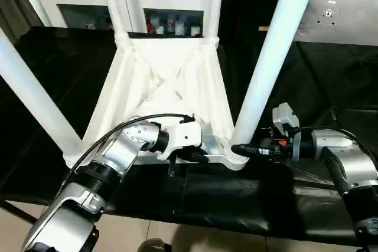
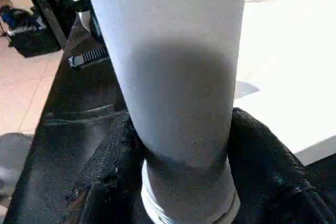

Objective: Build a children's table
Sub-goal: Rotate leg to tighten

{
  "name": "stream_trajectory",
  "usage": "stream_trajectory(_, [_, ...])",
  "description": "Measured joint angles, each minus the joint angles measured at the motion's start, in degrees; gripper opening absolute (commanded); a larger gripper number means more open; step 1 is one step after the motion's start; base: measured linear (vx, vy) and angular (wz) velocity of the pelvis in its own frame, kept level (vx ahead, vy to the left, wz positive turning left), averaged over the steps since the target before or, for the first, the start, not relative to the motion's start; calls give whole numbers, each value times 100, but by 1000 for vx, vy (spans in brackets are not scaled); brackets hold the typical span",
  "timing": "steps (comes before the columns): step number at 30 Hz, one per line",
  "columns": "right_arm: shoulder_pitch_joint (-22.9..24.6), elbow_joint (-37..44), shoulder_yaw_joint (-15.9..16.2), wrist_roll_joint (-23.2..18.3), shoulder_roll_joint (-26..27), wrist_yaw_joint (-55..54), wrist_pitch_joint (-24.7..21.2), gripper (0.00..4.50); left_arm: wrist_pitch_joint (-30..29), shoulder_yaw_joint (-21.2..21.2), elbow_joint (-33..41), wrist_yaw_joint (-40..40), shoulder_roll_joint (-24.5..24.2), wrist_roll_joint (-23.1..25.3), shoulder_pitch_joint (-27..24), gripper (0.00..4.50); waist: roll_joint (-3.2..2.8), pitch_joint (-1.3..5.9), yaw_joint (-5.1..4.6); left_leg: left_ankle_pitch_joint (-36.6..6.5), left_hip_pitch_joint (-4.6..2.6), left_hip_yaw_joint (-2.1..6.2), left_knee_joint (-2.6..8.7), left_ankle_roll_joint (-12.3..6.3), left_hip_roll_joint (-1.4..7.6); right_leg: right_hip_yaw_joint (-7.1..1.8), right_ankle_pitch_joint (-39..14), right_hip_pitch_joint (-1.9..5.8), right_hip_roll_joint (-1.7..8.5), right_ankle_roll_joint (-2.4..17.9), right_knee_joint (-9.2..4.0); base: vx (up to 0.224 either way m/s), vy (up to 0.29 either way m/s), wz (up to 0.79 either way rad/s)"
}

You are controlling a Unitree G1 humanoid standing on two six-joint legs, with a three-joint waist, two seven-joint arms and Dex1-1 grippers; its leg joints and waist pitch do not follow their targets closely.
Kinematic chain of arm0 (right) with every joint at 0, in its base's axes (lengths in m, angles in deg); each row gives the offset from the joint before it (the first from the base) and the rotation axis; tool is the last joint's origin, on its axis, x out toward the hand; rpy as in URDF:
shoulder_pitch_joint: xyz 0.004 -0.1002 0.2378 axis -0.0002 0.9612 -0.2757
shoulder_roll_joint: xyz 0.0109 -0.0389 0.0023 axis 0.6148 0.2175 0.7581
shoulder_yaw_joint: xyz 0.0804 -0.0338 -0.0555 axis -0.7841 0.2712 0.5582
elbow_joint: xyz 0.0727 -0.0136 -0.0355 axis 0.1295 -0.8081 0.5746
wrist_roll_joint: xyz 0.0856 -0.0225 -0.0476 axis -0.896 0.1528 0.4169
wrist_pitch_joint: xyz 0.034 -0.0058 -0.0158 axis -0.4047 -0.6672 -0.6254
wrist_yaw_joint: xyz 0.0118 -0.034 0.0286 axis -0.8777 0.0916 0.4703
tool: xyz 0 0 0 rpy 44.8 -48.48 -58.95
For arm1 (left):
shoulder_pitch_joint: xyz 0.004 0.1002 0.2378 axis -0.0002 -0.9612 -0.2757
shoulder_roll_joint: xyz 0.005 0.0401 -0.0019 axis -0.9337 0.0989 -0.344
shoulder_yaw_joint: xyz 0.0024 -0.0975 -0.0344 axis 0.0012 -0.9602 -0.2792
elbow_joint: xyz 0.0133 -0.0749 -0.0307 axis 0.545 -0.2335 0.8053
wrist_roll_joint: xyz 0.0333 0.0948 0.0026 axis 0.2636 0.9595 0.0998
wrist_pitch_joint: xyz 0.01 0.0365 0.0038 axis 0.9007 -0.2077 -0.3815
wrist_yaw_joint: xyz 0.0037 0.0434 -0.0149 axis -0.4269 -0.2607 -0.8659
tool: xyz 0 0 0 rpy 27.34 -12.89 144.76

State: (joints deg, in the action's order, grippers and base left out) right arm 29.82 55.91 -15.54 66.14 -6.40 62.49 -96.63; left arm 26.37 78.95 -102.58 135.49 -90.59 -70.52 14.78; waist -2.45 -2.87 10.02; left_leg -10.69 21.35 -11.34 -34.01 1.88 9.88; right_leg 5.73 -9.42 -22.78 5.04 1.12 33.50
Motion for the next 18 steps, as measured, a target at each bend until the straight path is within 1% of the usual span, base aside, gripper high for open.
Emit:
stream_trajectory(2, [85,141,-68,-14,114,-287,-209,196,-331,-107,6,-99,84,-30,1,0,-5,4,-15,0,-9,-1,-10,0,-1,0,1,8,3,0,7,0,0,0])
stream_trajectory(5, [89,164,-194,96,454,-1066,-366,195,-802,-303,-30,-505,234,-11,5,0,-6,5,-117,2,-40,-2,-14,3,0,0,-17,28,3,-30,13,0,0,0])
stream_trajectory(7, [60,162,-304,207,766,-1813,-464,195,-1151,-466,-76,-895,399,8,6,0,-6,5,-250,2,-59,-3,-14,5,-5,1,-20,36,9,-34,10,0,0,0])
stream_trajectory(9, [-134,60,-453,418,1182,-2742,-715,194,-1570,-647,-149,-1510,682,64,34,0,0,0,-414,2,-88,-3,-16,5,-5,14,-21,55,13,-36,-3,0,0,0])
stream_trajectory(10, [-318,-51,-529,580,1460,-3435,-869,194,-1843,-731,-197,-1971,891,138,80,0,-4,-3,-532,1,-98,5,-17,6,-2,49,-22,72,22,-36,-38,0,0,0])
stream_trajectory(11, [-460,-154,-611,672,1685,-3949,-956,194,-2000,-784,-257,-2319,1073,184,133,0,-8,-4,-598,1,-99,14,-16,6,1,82,-22,78,32,-37,-61,0,0,0])
stream_trajectory(12, [-605,-267,-658,755,1881,-4434,-1021,194,-2132,-843,-284,-2618,1230,208,149,0,-17,-9,-693,1,-93,44,-25,6,4,140,-22,92,46,-38,-96,0,0,0])
stream_trajectory(13, [-732,-368,-693,810,2036,-4869,-1069,194,-2228,-901,-308,-2887,1388,215,150,0,-20,-11,-784,0,-85,89,-22,5,8,194,-23,115,42,-38,-162,0,0,0])
stream_trajectory(14, [-786,-431,-733,808,2111,-5090,-1073,194,-2275,-947,-321,-3030,1493,213,148,0,-34,-19,-842,-1,-79,138,-22,5,11,263,-23,150,44,-38,-220,0,0,0])
stream_trajectory(15, [-859,-546,-810,805,2213,-5306,-1044,194,-2304,-977,-362,-3242,1626,216,149,0,-40,-23,-876,-2,-82,159,-15,6,24,309,-23,179,43,-38,-267,0,0,0])
stream_trajectory(16, [-918,-611,-840,811,2272,-5430,-1034,194,-2309,-996,-378,-3371,1695,235,149,0,-38,-25,-901,-2,-81,166,-15,6,24,317,-23,183,43,-38,-276,0,0,0])
stream_trajectory(17, [-953,-669,-875,813,2328,-5609,-979,194,-2317,-998,-392,-3566,1799,264,149,0,-34,-27,-955,-2,-80,169,-15,5,19,313,-23,187,44,-38,-277,0,0,0])
stream_trajectory(18, [-951,-671,-875,815,2336,-5644,-947,229,-2320,-999,-392,-3603,1819,264,149,0,-32,-29,-960,-3,-81,169,-14,4,12,306,-22,184,47,-38,-275,0,0,0])
